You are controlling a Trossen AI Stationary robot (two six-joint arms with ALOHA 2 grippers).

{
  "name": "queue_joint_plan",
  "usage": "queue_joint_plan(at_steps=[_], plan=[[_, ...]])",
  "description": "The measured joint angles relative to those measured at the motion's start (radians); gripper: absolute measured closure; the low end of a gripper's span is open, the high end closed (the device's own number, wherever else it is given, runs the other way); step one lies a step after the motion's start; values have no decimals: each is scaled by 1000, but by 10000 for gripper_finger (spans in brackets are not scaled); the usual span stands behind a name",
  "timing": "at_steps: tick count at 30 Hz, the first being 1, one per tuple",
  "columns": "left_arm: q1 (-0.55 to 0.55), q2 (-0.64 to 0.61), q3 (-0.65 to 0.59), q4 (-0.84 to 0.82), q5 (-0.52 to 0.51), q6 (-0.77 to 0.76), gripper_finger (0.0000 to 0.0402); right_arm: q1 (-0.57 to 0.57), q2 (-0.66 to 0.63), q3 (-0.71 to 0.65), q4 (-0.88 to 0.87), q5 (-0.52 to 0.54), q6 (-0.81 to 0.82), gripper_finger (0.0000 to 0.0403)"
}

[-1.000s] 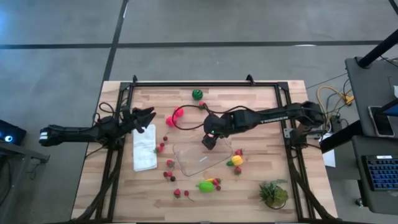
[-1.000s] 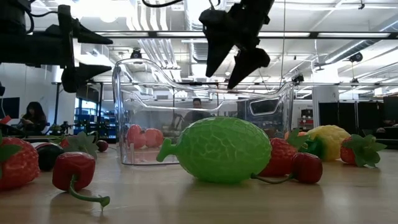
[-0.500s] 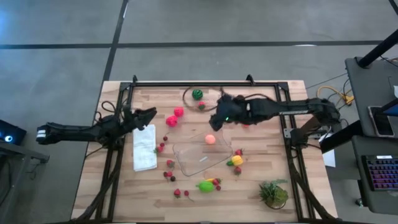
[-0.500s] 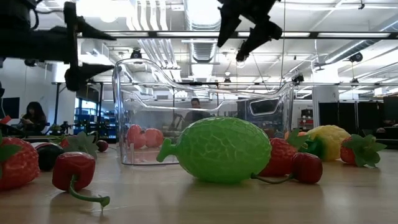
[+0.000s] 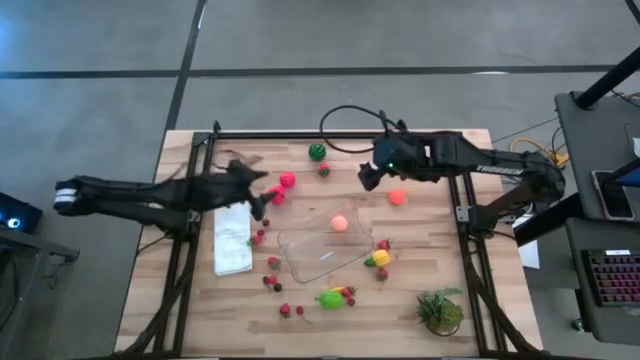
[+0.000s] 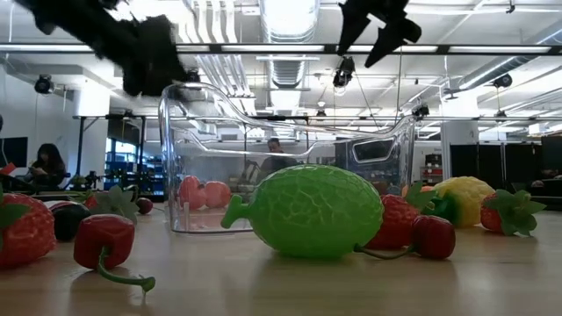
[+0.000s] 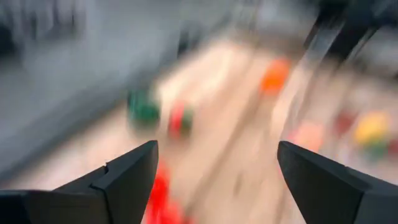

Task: Pick and placing Produce into tupperware
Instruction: Put the bottom apple into the transparent bin

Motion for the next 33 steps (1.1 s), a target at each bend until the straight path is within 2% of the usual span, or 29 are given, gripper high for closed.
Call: queue_joint_plan(at_steps=[2,6,10,16,21,25,28,30,33], plan=[[10,76,41,-178,21,-135,87,-6,-3,-1,-43,0,-1,37],[52,181,99,-330,84,-354,87,-9,-7,-1,-84,0,-11,37],[90,250,112,-305,153,-462,87,-17,-7,-2,-88,-1,-47,37],[155,299,186,-294,282,-523,87,-41,-9,-5,-99,-12,-138,37],[211,299,225,-304,272,-646,87,-68,-11,-20,-100,-36,-159,37],[268,296,211,-301,258,-648,87,-84,-8,-27,-98,-36,-137,37],[306,315,193,-313,281,-573,87,-93,-7,-33,-93,-36,-96,37],[321,333,192,-313,313,-482,87,-96,-7,-36,-93,-35,-54,37],[316,355,200,-266,315,-221,87,-96,-7,-40,-93,-35,-17,37]])
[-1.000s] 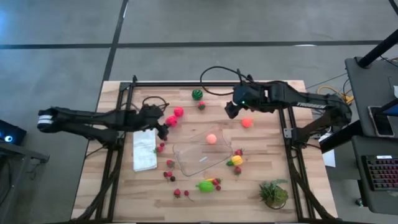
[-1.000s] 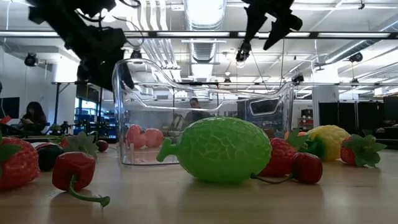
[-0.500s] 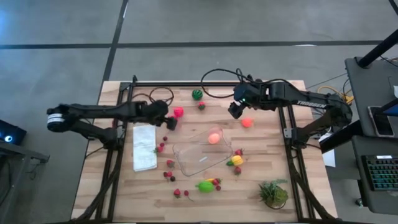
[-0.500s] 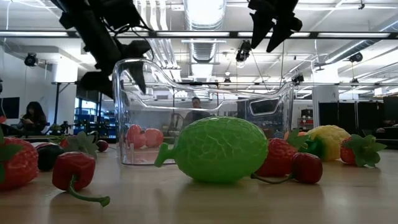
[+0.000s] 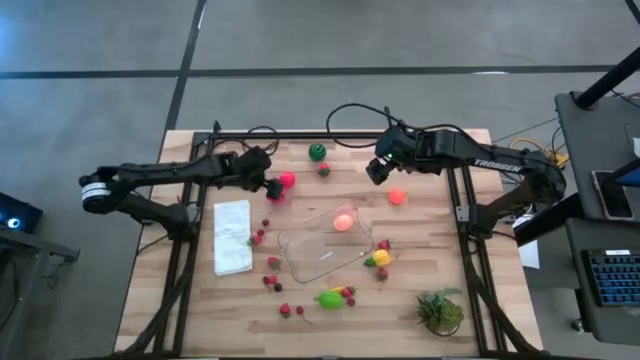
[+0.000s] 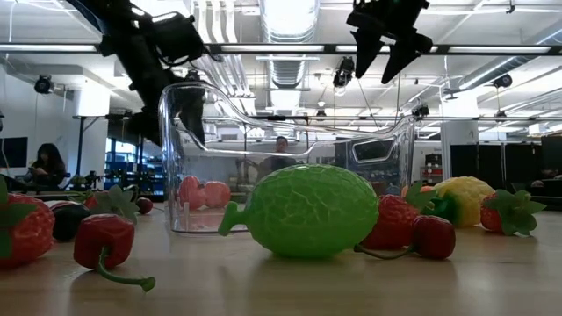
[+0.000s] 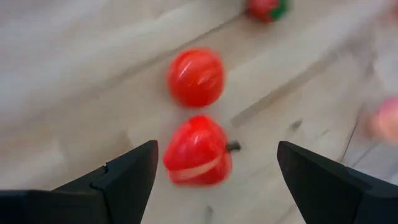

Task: Pick and placing Produce into tupperware
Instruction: Put the bottom apple into the transparent bin

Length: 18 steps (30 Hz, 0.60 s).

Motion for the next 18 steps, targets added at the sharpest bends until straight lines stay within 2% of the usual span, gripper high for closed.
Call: queue_joint_plan(at_steps=[3,7,11,18], plan=[[-11,18,-1,33,3,283,87,0,0,-4,11,1,30,37],[-9,58,-3,19,23,527,87,0,0,-7,13,5,85,37],[-11,93,-4,2,80,629,87,0,0,-19,18,9,141,37],[-9,124,-6,-8,77,751,87,0,0,-47,18,8,188,37]])
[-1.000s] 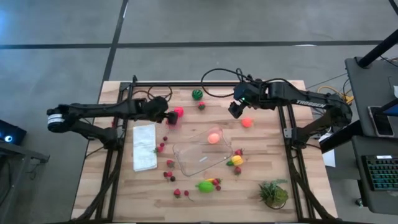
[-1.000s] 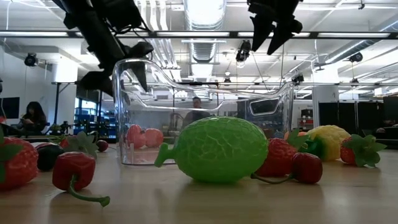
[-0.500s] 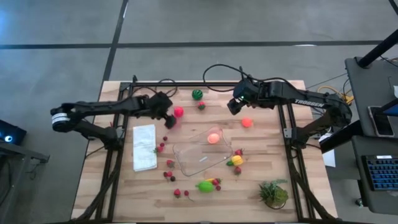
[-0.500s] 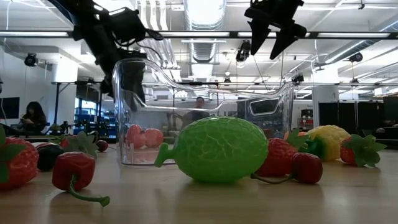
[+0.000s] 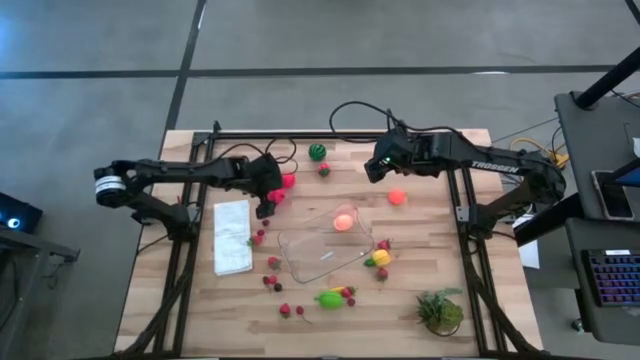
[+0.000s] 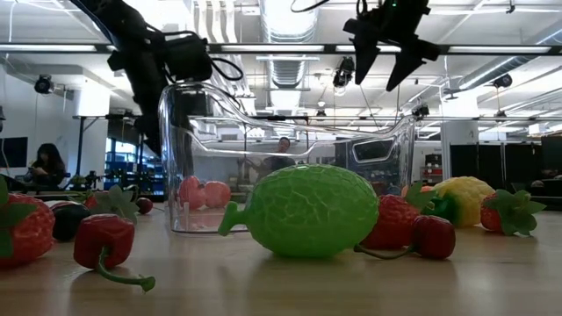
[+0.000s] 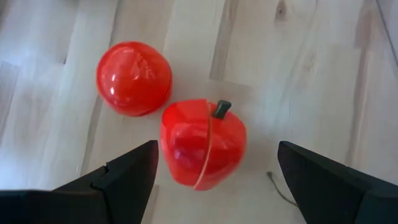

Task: Pick and placing Produce into tupperware
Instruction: Put the bottom apple into the transparent bin

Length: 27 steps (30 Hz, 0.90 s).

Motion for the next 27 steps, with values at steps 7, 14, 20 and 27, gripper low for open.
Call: queue_joint_plan(at_steps=[7,14,20,27], plan=[[4,47,-1,20,-1,76,87,0,0,-14,2,6,14,38],[5,126,3,62,-3,74,87,0,0,-18,3,27,7,38],[5,157,7,80,-5,68,87,0,0,-32,3,27,-15,38],[5,146,19,100,-9,67,95,0,0,-76,3,27,-16,38]])
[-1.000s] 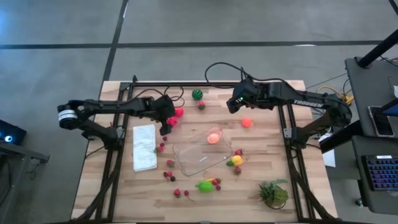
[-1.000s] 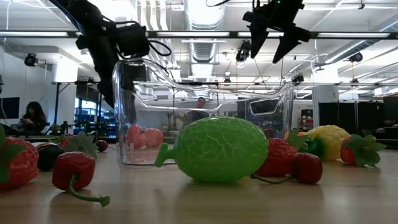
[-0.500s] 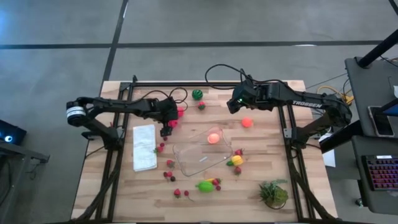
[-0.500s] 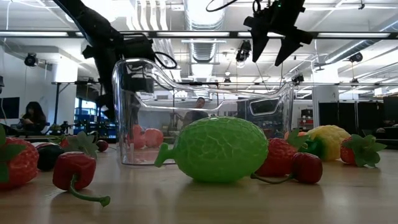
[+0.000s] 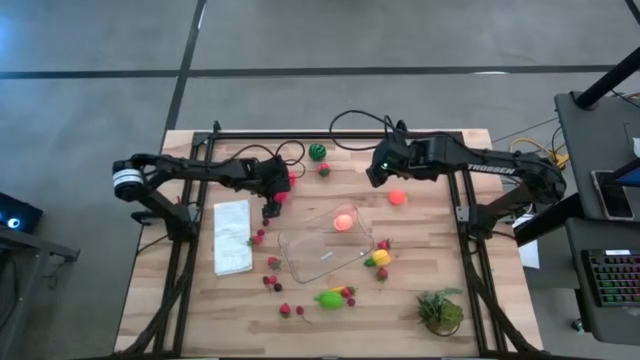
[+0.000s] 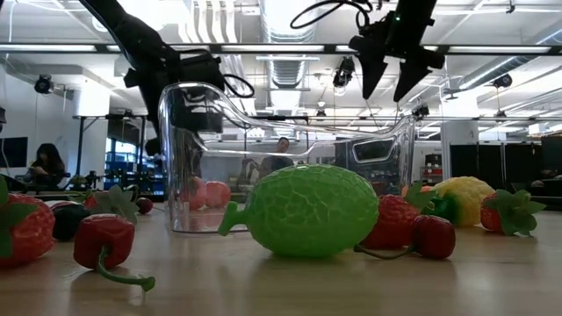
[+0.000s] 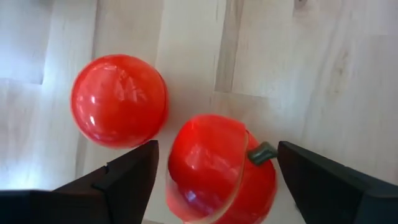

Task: Pick and placing Produce into tupperware
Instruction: Put the bottom apple into the transparent bin

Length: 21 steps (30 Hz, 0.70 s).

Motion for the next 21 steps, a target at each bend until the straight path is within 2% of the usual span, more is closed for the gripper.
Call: queue_joint_plan(at_steps=[9,21], plan=[[0,13,-3,13,-3,-1,152,0,0,-14,3,0,-32,38],[0,0,8,-11,-28,-4,158,-10,0,-14,30,0,-66,38]])
